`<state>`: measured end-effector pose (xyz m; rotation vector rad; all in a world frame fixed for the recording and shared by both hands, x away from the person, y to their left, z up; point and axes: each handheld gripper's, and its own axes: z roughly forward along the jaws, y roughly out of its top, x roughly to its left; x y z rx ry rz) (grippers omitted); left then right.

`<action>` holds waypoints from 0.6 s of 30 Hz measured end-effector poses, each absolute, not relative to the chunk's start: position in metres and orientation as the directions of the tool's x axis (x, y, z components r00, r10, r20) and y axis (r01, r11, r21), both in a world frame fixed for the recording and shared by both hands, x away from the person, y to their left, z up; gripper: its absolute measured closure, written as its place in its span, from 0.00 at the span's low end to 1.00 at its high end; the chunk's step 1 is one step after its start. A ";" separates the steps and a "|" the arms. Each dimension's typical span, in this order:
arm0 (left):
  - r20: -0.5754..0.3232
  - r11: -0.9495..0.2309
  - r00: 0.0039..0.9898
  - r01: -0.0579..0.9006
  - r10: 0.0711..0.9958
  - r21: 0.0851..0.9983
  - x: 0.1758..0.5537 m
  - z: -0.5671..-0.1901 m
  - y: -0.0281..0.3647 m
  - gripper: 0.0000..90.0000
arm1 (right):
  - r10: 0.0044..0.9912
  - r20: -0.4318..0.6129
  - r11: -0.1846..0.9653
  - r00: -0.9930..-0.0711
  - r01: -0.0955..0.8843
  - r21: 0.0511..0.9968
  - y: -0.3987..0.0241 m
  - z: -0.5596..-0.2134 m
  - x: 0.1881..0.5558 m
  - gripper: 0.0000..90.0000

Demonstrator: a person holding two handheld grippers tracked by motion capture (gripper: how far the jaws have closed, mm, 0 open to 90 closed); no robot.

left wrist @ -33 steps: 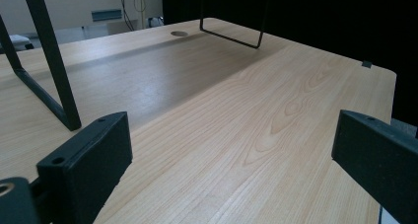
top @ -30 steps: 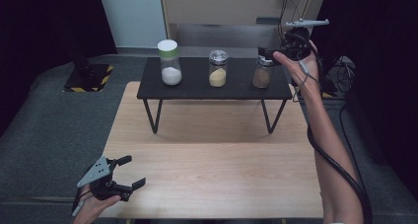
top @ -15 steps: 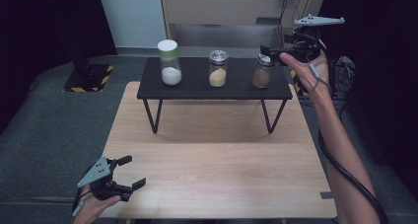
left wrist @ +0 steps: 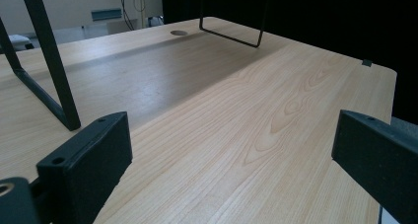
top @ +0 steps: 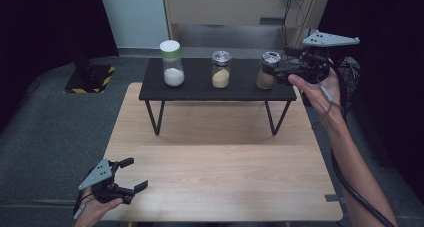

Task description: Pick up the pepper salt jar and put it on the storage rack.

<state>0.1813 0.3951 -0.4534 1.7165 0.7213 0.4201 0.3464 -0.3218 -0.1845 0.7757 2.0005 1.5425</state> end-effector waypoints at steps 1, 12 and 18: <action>-0.093 -0.142 0.745 0.245 0.660 0.959 0.181 -0.453 0.395 0.01 | 0.691 -0.039 0.195 -0.722 0.135 0.971 -0.324 -0.186 0.344 0.08; -0.093 -0.142 0.743 0.246 0.662 0.959 0.181 -0.453 0.395 0.01 | 0.634 -0.027 0.171 -0.773 0.106 0.980 -0.342 -0.216 0.315 0.08; -0.093 -0.141 0.744 0.246 0.662 0.959 0.181 -0.453 0.395 0.01 | 0.609 -0.006 0.141 -0.793 0.101 0.985 -0.352 -0.238 0.300 0.08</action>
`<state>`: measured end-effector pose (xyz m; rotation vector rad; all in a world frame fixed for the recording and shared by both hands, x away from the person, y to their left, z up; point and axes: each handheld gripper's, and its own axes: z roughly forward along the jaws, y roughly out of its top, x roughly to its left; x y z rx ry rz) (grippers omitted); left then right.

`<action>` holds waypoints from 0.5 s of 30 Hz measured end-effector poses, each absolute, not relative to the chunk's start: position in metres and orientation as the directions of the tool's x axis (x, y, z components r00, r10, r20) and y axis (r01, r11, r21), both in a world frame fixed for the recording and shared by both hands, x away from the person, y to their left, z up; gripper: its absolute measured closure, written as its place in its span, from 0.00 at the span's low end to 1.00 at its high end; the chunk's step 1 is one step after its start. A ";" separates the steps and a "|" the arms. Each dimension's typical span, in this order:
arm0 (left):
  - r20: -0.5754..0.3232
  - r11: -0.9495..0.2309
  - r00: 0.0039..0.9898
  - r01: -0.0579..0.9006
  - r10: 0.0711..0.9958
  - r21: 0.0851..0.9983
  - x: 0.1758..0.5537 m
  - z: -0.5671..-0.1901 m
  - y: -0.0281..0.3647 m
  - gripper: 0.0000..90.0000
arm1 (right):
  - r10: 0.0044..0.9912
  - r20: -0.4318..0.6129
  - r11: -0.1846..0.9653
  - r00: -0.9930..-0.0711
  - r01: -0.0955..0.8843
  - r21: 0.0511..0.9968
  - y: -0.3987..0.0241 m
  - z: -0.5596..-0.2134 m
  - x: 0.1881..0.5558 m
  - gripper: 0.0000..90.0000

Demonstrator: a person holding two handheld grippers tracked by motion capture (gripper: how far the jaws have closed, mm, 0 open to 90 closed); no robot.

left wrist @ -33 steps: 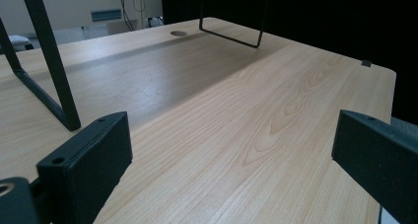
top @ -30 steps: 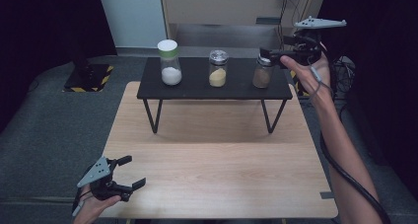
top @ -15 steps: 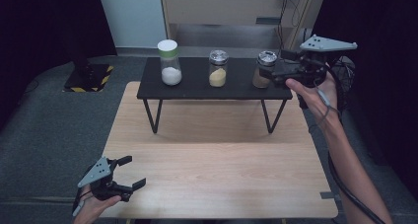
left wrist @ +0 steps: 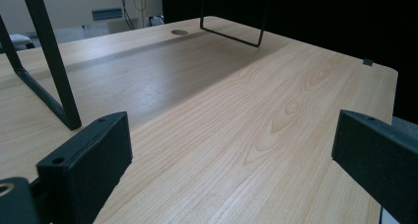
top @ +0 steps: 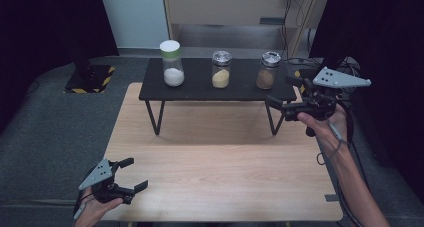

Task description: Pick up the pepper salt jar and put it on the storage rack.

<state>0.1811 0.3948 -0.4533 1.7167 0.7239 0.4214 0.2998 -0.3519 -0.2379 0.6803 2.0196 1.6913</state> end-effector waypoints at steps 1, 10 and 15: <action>-0.093 -0.142 0.744 0.246 0.662 0.959 0.181 -0.453 0.395 0.01 | 0.606 -0.007 0.139 -0.796 0.097 0.986 -0.354 -0.241 0.297 0.08; -0.094 -0.140 0.744 0.246 0.662 0.959 0.181 -0.453 0.395 0.01 | 0.595 -0.001 0.133 -0.803 0.098 0.986 -0.368 -0.270 0.272 0.08; -0.095 -0.139 0.744 0.246 0.662 0.959 0.181 -0.454 0.395 0.01 | 0.601 0.021 0.104 -0.799 0.105 0.989 -0.379 -0.289 0.255 0.08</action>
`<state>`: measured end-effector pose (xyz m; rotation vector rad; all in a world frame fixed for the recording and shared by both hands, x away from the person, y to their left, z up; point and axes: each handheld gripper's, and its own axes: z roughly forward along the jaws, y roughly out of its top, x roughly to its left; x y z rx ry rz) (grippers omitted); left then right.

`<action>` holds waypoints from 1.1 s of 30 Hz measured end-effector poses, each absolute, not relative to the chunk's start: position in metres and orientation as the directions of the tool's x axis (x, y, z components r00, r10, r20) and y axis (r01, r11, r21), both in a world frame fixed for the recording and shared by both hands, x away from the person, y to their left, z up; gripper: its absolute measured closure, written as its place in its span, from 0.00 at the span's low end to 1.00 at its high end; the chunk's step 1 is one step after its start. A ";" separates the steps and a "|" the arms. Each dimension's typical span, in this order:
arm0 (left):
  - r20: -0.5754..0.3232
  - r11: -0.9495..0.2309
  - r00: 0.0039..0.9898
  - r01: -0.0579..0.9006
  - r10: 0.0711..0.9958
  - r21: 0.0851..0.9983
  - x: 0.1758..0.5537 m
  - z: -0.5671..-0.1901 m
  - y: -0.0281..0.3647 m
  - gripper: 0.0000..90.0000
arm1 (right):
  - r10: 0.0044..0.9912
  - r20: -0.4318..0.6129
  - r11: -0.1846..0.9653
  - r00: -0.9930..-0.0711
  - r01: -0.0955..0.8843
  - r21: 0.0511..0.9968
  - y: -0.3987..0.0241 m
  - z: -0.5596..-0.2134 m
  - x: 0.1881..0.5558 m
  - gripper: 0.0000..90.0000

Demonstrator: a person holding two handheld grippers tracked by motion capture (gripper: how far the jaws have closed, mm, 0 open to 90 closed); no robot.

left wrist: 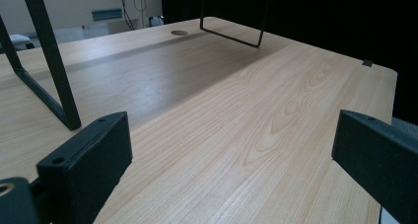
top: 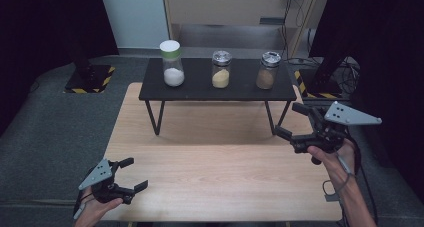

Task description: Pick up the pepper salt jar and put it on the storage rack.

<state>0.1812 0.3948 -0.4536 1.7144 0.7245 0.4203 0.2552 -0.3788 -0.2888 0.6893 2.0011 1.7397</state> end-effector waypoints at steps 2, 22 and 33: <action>-0.094 -0.140 0.743 0.246 0.662 0.959 0.181 -0.453 0.395 0.01 | 0.605 0.029 0.097 -0.796 0.110 0.989 -0.383 -0.296 0.250 0.08; -0.100 -0.130 0.739 0.246 0.666 0.960 0.180 -0.454 0.396 0.01 | 0.644 0.090 0.083 -0.760 0.187 0.979 -0.393 -0.361 0.222 0.08; -0.098 -0.126 0.737 0.242 0.669 0.962 0.180 -0.454 0.396 0.01 | 0.664 0.108 0.083 -0.740 0.217 0.973 -0.393 -0.391 0.212 0.08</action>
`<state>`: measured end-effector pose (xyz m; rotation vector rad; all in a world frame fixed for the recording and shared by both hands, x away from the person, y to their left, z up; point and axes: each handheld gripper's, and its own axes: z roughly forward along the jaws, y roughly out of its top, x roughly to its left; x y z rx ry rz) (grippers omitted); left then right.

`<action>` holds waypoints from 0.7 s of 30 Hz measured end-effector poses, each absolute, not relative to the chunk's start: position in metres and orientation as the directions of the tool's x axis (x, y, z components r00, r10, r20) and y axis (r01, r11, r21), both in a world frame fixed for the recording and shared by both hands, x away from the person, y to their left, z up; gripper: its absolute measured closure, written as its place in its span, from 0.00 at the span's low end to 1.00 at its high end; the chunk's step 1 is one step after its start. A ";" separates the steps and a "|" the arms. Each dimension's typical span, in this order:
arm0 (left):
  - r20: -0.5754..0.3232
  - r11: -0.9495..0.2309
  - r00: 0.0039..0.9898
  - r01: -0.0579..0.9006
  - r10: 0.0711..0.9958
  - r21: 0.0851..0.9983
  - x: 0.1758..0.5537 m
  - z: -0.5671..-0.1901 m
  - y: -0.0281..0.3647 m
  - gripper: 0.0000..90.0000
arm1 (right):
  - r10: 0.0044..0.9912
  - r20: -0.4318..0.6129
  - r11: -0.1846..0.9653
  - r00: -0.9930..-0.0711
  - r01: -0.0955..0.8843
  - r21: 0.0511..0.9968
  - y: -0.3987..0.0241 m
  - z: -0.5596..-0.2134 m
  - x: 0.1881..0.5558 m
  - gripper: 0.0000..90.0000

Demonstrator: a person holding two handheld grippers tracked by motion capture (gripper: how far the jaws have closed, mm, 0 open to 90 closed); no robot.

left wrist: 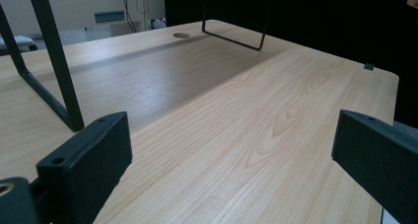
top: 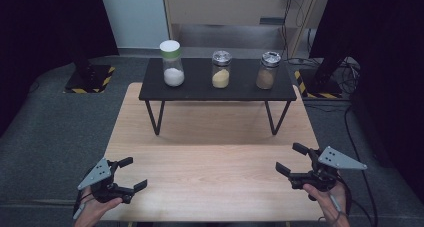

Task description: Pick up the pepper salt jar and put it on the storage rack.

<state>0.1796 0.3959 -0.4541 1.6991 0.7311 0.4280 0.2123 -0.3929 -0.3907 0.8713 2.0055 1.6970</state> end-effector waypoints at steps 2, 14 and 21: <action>-0.099 -0.124 0.736 0.242 0.670 0.962 0.179 -0.454 0.396 0.01 | 0.672 0.096 0.094 -0.734 0.213 0.973 -0.392 -0.394 0.210 0.08; -0.101 -0.114 0.732 0.238 0.674 0.965 0.178 -0.455 0.397 0.01 | 0.693 0.077 0.122 -0.717 0.221 0.968 -0.388 -0.409 0.201 0.08; -0.097 -0.120 0.731 0.238 0.675 0.964 0.179 -0.454 0.396 0.01 | 0.708 0.057 0.139 -0.704 0.219 0.966 -0.386 -0.416 0.196 0.08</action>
